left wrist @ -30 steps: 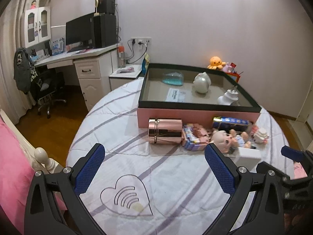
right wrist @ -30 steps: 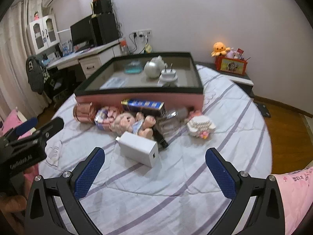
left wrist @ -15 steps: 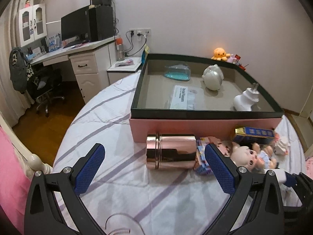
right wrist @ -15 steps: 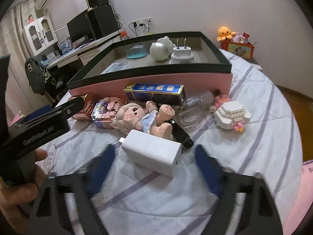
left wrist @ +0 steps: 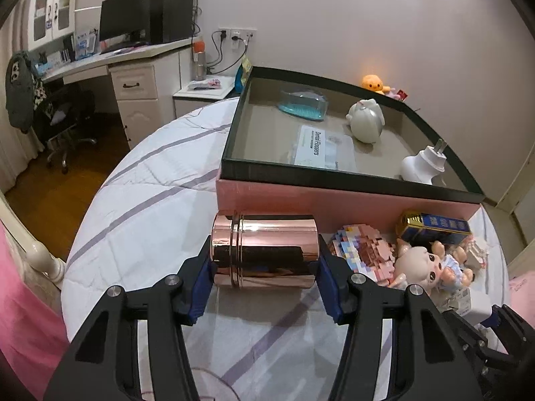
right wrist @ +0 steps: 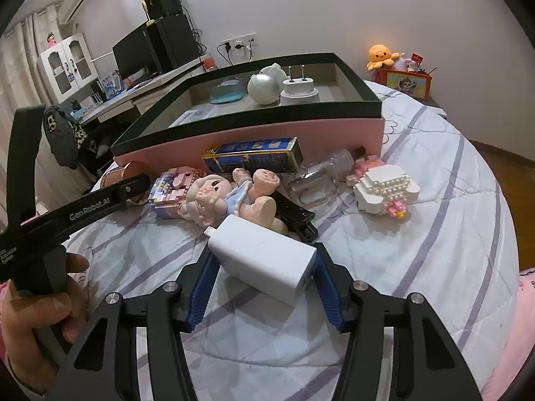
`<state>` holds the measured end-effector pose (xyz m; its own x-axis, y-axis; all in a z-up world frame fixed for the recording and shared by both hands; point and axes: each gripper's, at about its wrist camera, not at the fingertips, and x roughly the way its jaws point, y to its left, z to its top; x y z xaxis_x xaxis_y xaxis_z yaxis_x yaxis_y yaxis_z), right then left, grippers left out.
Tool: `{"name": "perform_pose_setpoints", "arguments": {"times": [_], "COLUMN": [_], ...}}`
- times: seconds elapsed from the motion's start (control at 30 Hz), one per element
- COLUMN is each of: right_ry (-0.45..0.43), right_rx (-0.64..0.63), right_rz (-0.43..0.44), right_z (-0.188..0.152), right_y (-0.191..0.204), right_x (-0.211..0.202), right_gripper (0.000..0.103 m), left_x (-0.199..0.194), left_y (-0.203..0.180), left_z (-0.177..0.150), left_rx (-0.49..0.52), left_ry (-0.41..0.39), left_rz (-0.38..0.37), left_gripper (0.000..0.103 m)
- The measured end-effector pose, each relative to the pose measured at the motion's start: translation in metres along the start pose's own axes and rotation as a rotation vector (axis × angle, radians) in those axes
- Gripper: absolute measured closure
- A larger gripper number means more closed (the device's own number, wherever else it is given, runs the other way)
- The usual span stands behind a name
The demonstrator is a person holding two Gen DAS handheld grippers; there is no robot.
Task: Organize rigid objects
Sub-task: 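Grasp the copper cylinder with the left tool while the right tool grasps the white power bank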
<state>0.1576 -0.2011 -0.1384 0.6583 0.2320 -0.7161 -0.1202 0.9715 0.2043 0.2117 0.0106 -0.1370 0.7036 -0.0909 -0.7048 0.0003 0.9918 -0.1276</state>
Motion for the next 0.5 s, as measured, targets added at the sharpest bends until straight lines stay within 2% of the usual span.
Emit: {"name": "perform_pose_setpoints", "arguments": {"times": [0.5], "right_ry": [-0.056], "right_rx": [-0.016], "right_rz": [0.019], "right_z": [0.002], "right_y": [0.000], "right_x": [-0.037], "right_gripper": [0.046], "left_x": [-0.040], "left_y": [-0.006], "left_z": [-0.025], "left_rx": [0.025], "left_ry": [-0.025], "left_rz": [-0.022], "left_gripper": [0.048]}}
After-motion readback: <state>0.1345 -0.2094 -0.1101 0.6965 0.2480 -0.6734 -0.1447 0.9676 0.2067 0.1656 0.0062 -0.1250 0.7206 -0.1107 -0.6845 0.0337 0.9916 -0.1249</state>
